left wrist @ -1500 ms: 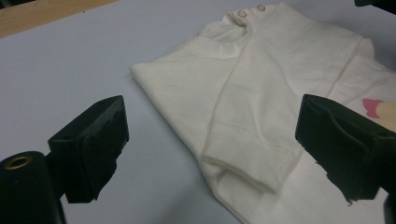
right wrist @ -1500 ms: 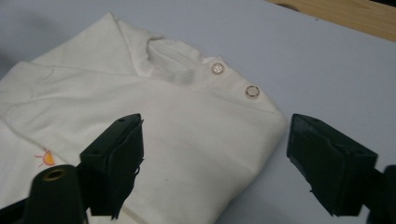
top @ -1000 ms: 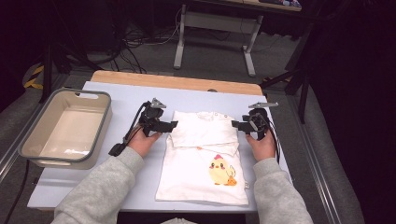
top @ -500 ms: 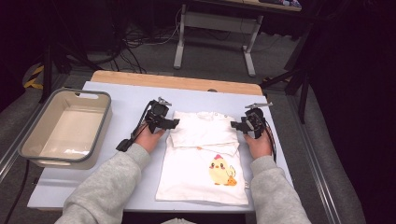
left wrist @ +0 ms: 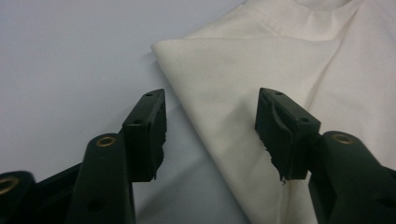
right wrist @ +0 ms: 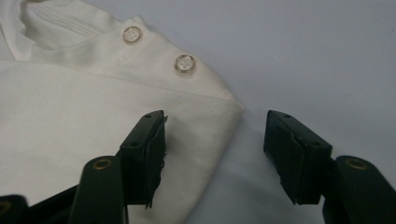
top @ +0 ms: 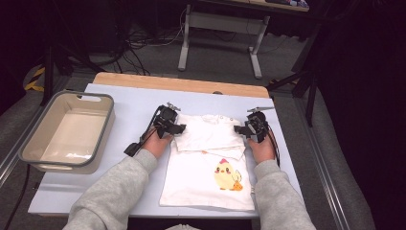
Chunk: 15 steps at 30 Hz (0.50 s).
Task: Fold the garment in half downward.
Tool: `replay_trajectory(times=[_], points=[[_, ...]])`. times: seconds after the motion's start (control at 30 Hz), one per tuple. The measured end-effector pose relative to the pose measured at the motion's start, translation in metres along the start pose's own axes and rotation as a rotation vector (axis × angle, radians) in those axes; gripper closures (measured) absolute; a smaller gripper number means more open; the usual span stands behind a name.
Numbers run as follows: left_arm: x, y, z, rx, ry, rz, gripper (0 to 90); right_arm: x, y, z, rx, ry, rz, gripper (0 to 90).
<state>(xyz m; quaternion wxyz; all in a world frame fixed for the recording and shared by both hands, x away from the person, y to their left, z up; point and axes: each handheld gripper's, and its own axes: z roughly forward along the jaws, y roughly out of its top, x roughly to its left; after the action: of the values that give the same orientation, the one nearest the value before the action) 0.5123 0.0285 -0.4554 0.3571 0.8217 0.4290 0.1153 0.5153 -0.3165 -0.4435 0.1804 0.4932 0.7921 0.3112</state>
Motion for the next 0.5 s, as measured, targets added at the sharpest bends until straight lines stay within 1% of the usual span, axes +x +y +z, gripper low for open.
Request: replay_trajectory(times=[0.1,0.17,0.23,0.3,0.33,0.4,0.43,0.5], points=[[-0.003,0.001,0.001,0.001,0.014,0.018,53.7,0.001,0.000,0.000,0.002,0.012,0.003,44.3],[-0.005,0.001,0.001,0.004,0.021,0.015,57.6,0.001,0.000,0.001,0.000,0.017,0.001,46.1],[-0.006,0.001,0.001,0.005,0.020,0.010,62.3,0.001,0.001,0.001,-0.002,0.026,0.000,49.7],[-0.008,0.002,0.002,0.006,0.016,0.005,67.8,0.001,0.001,0.001,0.000,0.043,-0.001,56.4],[-0.008,0.002,0.002,0.009,0.008,0.005,72.4,0.001,0.002,0.001,0.001,0.057,-0.005,60.9],[-0.010,0.002,0.002,0.008,-0.004,0.003,78.1,0.002,0.002,0.002,0.003,0.069,-0.004,64.4],[-0.010,0.003,0.003,0.012,-0.002,0.009,80.6,0.002,0.003,0.002,0.005,0.078,-0.002,66.7],[-0.013,0.004,0.002,0.018,0.009,0.021,82.3,0.002,0.004,0.003,0.009,0.094,0.006,71.7]])
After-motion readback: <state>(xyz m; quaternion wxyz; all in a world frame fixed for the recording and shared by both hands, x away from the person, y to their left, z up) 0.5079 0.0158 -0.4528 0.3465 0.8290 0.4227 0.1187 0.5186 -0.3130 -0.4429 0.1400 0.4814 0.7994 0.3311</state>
